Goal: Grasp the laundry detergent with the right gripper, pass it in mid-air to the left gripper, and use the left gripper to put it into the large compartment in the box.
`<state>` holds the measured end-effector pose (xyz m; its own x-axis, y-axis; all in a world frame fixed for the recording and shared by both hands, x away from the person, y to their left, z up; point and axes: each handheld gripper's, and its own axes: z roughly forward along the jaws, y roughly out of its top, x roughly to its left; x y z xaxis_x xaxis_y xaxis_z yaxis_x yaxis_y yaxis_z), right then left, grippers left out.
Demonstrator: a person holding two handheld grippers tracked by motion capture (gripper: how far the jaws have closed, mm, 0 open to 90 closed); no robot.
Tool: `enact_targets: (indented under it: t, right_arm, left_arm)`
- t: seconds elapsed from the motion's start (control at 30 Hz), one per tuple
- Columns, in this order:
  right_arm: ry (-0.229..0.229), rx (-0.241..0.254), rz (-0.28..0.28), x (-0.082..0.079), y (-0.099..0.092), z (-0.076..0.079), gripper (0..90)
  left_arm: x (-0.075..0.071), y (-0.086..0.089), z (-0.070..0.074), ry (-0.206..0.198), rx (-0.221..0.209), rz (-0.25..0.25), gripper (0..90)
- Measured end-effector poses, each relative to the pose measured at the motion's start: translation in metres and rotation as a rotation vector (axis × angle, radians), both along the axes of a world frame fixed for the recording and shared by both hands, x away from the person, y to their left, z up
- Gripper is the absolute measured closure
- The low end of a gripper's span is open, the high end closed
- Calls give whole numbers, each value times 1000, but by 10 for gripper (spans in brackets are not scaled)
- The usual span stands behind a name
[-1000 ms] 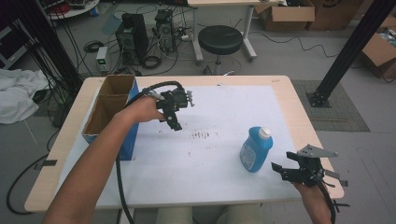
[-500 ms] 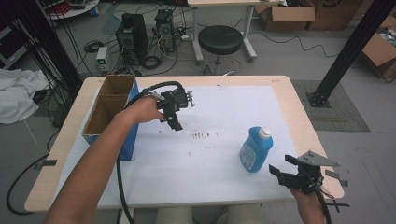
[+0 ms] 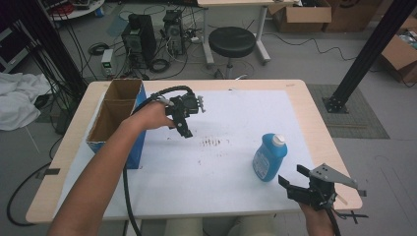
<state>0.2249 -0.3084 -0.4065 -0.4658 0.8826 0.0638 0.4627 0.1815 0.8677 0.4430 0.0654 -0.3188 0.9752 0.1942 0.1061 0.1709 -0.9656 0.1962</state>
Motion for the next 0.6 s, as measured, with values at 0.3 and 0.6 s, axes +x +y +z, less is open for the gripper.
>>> enact_targets:
  t: [0.3, 0.6]
  right_arm:
    - [-30, 13, -51, -5, 15, 4, 217]
    - [-64, 31, -76, -9, 27, 5, 216]
  left_arm:
    - [-1, 0, -1, 0, -9, 4, 216]
    - [0, 2, 0, -2, -7, 0, 216]
